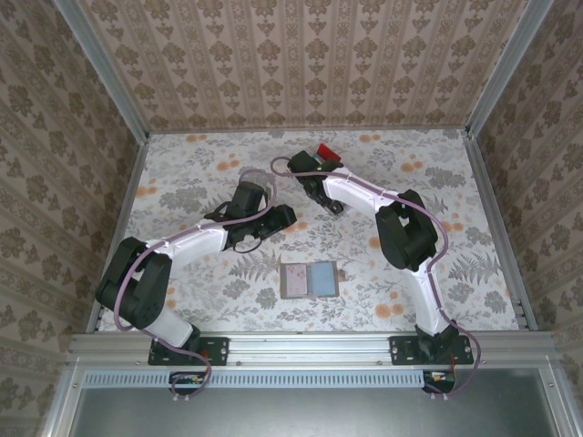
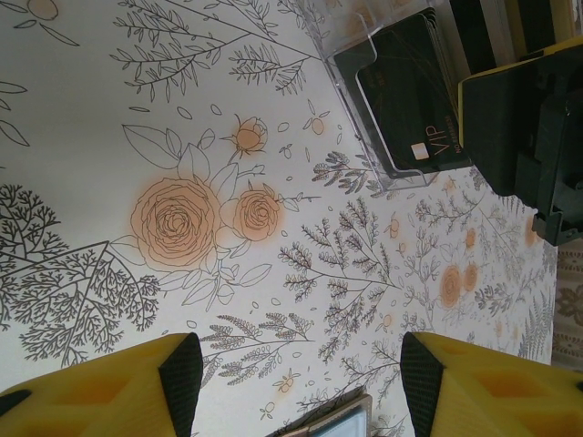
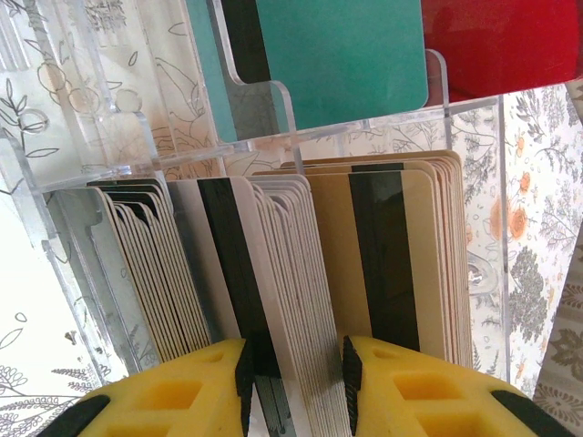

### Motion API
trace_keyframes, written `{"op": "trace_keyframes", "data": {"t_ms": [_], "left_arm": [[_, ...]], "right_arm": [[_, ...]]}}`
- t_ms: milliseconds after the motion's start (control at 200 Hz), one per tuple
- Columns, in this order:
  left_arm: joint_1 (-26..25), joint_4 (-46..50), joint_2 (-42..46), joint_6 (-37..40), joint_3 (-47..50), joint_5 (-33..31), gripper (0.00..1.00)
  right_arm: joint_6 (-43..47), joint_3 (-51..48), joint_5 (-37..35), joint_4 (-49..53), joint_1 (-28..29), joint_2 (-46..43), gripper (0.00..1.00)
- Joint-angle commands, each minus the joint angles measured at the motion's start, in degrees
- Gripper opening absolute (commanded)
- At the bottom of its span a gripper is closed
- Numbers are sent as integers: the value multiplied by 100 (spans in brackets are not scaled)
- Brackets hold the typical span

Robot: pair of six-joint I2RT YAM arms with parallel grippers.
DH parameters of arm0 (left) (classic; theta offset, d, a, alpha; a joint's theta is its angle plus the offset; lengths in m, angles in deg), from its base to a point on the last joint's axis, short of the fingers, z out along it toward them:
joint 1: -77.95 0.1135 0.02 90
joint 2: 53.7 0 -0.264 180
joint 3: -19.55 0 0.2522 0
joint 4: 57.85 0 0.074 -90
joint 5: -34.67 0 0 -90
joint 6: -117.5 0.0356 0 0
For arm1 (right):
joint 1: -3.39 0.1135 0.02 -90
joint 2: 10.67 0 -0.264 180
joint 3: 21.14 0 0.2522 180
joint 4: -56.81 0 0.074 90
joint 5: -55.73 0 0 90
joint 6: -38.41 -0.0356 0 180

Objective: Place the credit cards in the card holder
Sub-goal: Pick up the credit card from the storage box.

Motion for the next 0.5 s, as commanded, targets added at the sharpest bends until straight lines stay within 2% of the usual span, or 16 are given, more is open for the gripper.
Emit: {"op": "trace_keyframes", "data": {"t_ms": [0, 340, 495], "left_arm": [[53, -69, -44, -58, 29, 76, 62], [53, -74, -39, -83, 72, 74, 62], [54, -69, -75, -75, 28, 96, 62]], "right_arm": [[26, -82, -325, -40, -62, -327, 34], [42, -94, -360, -89, -91, -356, 34], [20, -91, -284, -58, -100, -359, 30]]}}
